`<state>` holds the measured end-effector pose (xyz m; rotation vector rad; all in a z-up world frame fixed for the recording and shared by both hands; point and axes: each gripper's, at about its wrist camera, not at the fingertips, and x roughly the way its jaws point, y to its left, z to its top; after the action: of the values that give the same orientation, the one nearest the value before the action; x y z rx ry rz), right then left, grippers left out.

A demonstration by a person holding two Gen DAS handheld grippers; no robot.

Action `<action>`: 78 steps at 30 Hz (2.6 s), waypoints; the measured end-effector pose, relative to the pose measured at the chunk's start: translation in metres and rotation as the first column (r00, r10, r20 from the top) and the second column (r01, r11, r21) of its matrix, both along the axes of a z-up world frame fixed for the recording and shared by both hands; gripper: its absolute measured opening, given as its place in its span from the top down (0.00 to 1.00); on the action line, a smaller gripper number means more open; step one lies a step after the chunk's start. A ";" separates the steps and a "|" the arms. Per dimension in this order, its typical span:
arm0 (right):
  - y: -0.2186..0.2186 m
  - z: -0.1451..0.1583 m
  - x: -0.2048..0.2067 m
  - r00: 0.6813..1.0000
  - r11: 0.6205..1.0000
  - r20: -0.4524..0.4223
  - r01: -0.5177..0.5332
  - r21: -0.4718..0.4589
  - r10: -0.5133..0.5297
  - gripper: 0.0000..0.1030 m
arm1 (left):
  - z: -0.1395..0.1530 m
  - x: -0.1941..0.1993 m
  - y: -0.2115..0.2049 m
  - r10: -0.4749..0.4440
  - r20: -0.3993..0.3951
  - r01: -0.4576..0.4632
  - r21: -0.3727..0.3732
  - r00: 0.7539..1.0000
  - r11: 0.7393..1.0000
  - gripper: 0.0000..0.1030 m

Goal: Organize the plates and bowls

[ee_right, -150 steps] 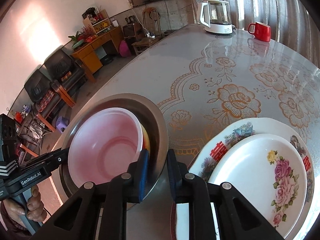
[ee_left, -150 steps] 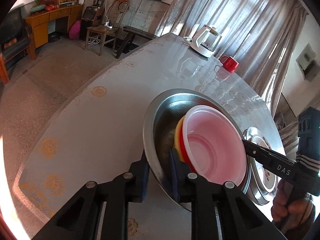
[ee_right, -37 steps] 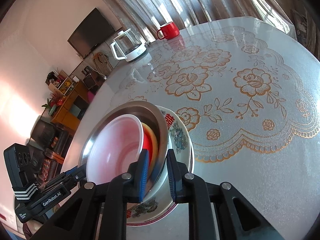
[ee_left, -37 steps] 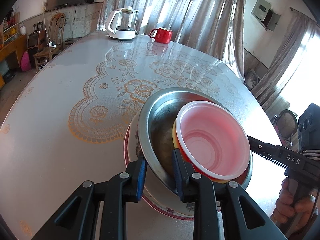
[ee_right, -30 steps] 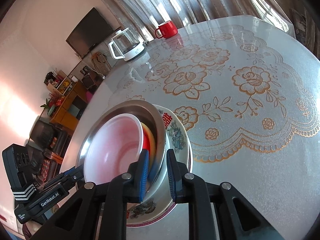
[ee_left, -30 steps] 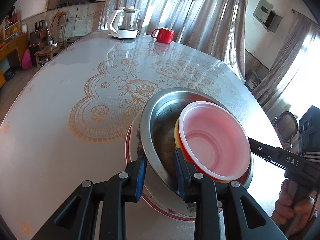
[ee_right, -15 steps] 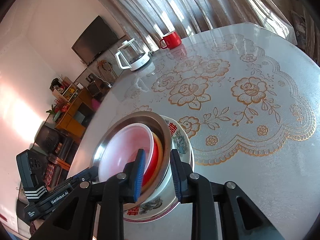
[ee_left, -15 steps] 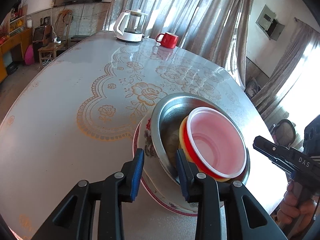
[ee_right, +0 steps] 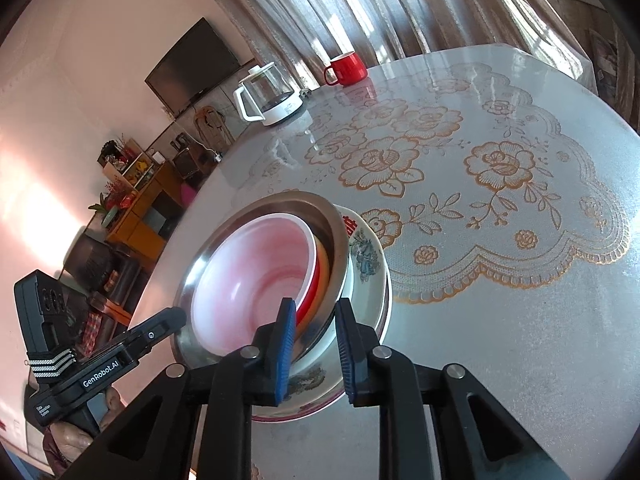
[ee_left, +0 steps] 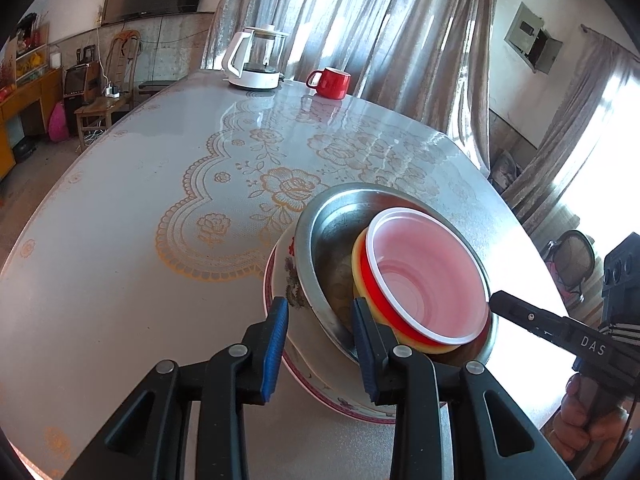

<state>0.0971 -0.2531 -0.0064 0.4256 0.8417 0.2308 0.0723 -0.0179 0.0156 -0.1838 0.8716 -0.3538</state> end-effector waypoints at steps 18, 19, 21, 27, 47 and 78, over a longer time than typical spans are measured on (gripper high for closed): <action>0.009 0.007 -0.019 0.999 0.998 0.049 -0.001 -0.065 0.004 0.76 | 0.005 -0.016 0.009 0.055 0.017 -0.055 0.006 0.998 0.998 0.66; 0.009 0.008 -0.020 0.999 0.998 0.052 0.001 -0.070 0.003 0.76 | 0.005 -0.017 0.011 0.063 0.017 -0.063 0.005 0.998 0.998 0.66; 0.012 0.010 -0.022 0.998 0.996 0.058 0.007 -0.091 -0.002 0.75 | 0.004 -0.019 0.017 0.082 0.015 -0.082 0.006 0.996 0.997 0.66; 0.018 0.013 -0.026 0.998 0.992 0.060 0.028 -0.124 -0.020 0.74 | 0.002 -0.025 0.029 0.132 0.020 -0.132 0.019 0.991 0.991 0.63; 0.040 0.026 -0.045 0.979 0.951 0.166 0.161 -0.262 -0.120 0.70 | 0.007 -0.048 0.020 0.161 0.143 -0.180 0.136 0.977 0.974 0.32; 0.061 0.030 -0.049 0.965 0.910 0.239 0.195 -0.365 -0.110 0.65 | 0.011 -0.052 0.000 0.196 0.242 -0.253 0.230 0.950 0.940 0.00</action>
<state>0.0485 -0.1921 0.0237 0.0908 0.6178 -0.0394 0.0200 -0.0183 0.0269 -0.0011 0.6644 -0.0400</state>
